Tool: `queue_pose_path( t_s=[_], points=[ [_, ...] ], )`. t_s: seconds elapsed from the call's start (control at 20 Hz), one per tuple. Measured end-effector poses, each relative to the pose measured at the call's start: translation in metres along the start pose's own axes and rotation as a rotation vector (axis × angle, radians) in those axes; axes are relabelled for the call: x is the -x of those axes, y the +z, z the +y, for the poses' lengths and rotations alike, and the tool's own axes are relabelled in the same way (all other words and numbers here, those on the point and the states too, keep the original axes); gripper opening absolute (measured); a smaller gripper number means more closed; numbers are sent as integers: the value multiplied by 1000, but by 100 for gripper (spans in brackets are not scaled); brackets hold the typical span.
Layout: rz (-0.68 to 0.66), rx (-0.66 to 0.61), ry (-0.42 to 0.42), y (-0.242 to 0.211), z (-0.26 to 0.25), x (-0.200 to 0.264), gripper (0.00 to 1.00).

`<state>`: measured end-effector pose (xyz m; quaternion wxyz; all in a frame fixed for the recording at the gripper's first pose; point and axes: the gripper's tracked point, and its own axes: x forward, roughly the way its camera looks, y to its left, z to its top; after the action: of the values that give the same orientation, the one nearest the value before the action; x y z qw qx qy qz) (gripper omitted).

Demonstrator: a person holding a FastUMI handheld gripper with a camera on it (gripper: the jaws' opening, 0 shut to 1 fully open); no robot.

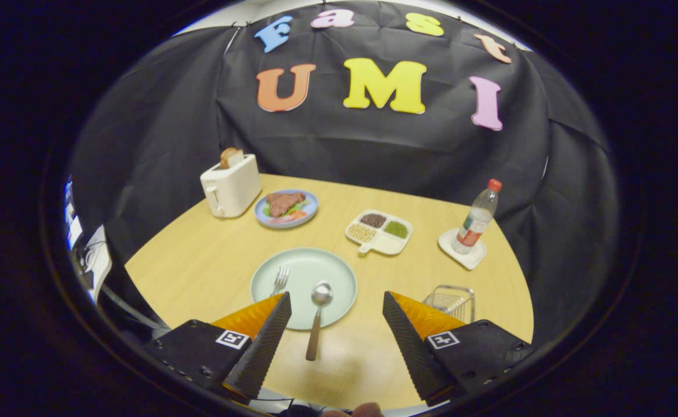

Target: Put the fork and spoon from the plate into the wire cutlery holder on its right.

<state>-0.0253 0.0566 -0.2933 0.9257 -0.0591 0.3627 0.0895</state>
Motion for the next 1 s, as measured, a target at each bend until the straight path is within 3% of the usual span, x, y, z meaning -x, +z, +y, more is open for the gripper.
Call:
queue_pose_path(
  t_s=[0.25, 0.5, 0.65, 0.8, 0.95, 1.0],
  points=[
    [193, -39, 17, -49, 13, -25, 96],
    [303, -29, 9, -72, 18, -51, 93],
    [361, -60, 15, -80, 22, -61, 69],
    [395, -71, 9, -90, 16, -68, 64],
    [424, -94, 18, -94, 17, -69, 27],
    [436, -105, 23, -95, 19, -69, 25]
  ],
)
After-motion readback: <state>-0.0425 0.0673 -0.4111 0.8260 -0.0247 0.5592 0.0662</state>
